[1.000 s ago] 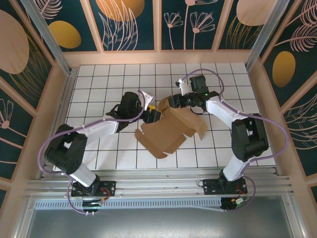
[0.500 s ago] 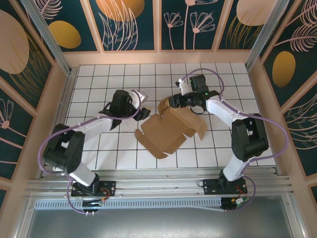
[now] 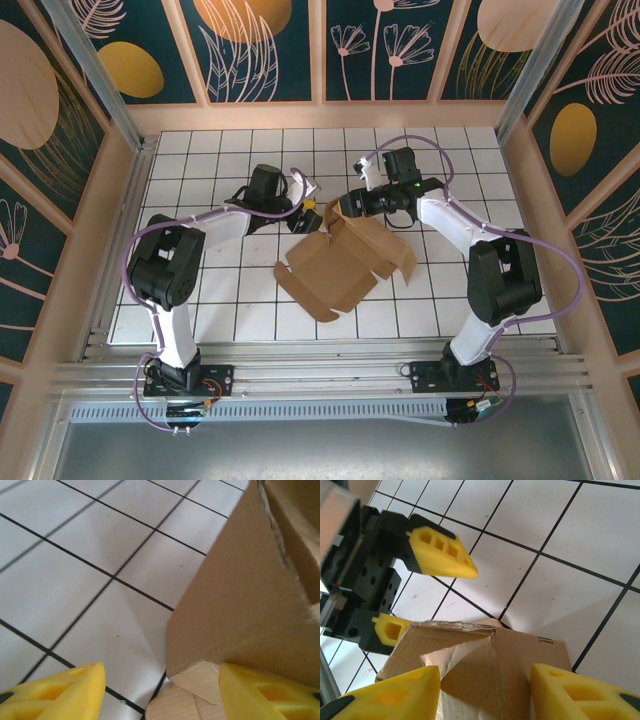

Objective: Fold the paper box

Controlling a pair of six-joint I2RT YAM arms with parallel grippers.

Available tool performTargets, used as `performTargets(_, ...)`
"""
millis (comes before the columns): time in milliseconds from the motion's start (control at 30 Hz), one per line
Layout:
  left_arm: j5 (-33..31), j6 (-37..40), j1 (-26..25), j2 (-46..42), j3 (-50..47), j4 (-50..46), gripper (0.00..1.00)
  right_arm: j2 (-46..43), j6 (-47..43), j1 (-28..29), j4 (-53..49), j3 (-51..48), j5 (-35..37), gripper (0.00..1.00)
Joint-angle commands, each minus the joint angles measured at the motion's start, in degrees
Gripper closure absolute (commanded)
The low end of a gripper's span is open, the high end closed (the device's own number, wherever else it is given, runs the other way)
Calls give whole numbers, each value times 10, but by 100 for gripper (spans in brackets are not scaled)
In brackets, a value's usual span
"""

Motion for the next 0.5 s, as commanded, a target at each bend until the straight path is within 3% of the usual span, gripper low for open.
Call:
performTargets(0, 62, 17, -6, 16, 16, -24, 41, 10, -2, -2, -12, 19, -20, 49)
performTargets(133, 113, 11, -20, 29, 29, -32, 43, 15, 2, -2, -8, 21, -20, 49)
performTargets(467, 46, -16, -38, 70, 66, -16, 49, 18, 9, -1, -11, 22, -40, 49)
